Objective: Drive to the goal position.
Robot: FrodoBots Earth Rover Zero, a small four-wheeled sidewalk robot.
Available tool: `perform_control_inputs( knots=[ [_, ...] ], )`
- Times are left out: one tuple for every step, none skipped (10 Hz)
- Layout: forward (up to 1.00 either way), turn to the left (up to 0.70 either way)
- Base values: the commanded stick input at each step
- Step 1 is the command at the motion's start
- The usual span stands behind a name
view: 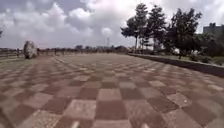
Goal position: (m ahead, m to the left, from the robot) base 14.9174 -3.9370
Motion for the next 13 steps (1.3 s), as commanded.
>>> perform_control_inputs(
  knots=[
    [0.7, 0.0],
    [0.7, 0.0],
    [0.7, -0.02],
    [0.7, -0.02],
    [0.7, -0.09],
    [0.7, -0.17],
    [0.7, -0.33],
    [0.7, -0.35],
    [0.7, -0.22],
    [0.7, 0.0],
    [0.7, 0.0],
    [0.7, 0.0],
    [0.7, 0.0]
  ],
)
